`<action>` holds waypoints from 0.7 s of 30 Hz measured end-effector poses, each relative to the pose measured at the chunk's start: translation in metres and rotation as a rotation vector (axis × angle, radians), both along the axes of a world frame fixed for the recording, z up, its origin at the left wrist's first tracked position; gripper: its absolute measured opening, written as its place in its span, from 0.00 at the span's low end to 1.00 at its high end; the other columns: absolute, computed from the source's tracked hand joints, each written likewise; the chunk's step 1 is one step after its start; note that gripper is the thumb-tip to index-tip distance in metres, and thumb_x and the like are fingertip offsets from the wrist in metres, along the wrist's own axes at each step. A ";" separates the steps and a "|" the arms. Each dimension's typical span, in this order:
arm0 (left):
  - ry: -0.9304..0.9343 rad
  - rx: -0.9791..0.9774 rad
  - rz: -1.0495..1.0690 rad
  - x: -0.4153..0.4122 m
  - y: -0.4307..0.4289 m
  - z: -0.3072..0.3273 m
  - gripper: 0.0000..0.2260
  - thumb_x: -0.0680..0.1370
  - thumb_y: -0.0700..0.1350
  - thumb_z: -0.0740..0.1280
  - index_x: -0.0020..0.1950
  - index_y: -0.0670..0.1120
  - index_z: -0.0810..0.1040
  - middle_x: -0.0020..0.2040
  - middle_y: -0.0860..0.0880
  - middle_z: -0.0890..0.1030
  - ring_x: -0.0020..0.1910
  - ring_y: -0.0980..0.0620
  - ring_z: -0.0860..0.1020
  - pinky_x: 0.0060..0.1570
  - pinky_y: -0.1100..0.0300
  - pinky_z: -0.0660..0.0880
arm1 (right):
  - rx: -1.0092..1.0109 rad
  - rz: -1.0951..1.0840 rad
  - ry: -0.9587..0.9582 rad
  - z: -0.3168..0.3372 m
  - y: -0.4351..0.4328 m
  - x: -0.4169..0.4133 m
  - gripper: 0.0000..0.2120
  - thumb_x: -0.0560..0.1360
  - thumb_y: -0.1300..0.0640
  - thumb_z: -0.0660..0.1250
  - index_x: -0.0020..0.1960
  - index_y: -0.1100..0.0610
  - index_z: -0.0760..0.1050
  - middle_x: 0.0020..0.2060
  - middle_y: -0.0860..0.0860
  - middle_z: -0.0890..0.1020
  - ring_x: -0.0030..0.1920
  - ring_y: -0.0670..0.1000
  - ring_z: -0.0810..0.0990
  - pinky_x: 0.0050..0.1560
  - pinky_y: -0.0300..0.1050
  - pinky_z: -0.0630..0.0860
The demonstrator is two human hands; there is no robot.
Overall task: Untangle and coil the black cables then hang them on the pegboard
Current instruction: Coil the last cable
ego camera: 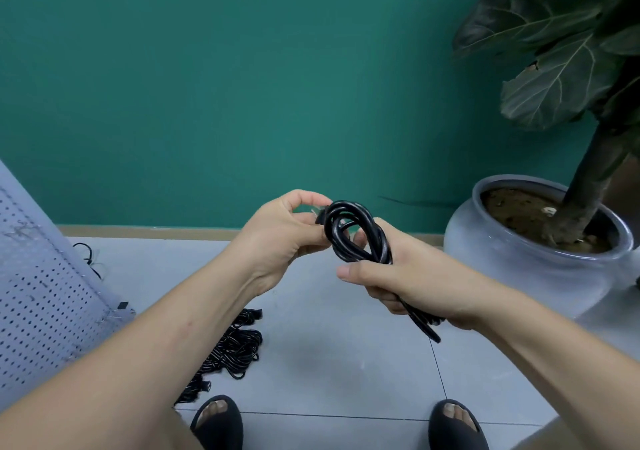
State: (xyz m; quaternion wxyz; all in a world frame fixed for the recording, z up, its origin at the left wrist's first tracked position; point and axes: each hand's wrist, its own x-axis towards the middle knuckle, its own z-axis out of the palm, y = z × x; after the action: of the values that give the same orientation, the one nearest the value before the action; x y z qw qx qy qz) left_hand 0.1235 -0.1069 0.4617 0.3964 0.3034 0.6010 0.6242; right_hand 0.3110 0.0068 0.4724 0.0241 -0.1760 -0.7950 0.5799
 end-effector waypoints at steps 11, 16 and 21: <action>-0.061 0.100 0.030 0.028 0.004 0.001 0.10 0.82 0.37 0.67 0.60 0.37 0.85 0.48 0.42 0.86 0.48 0.47 0.81 0.56 0.56 0.82 | -0.003 -0.253 0.047 -0.003 -0.011 -0.002 0.32 0.82 0.27 0.56 0.64 0.56 0.71 0.28 0.44 0.70 0.28 0.48 0.65 0.28 0.41 0.66; -0.084 0.111 -0.041 0.036 0.006 0.008 0.18 0.83 0.47 0.62 0.59 0.33 0.83 0.52 0.43 0.85 0.53 0.48 0.81 0.69 0.43 0.76 | 0.188 -0.370 0.051 -0.003 -0.009 -0.004 0.28 0.84 0.29 0.54 0.57 0.54 0.74 0.28 0.46 0.75 0.26 0.48 0.74 0.29 0.41 0.71; 0.118 0.109 -0.057 0.035 0.005 0.004 0.11 0.81 0.48 0.74 0.58 0.43 0.86 0.53 0.44 0.87 0.54 0.49 0.83 0.64 0.47 0.77 | 0.291 -0.396 0.094 -0.007 -0.004 -0.009 0.27 0.86 0.34 0.55 0.53 0.58 0.73 0.31 0.46 0.78 0.27 0.47 0.77 0.31 0.48 0.76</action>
State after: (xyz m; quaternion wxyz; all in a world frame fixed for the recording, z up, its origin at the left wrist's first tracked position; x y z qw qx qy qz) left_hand 0.1586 -0.1022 0.4654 0.3610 0.3777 0.5795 0.6255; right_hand 0.3018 0.0026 0.4657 0.1992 -0.2958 -0.8183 0.4507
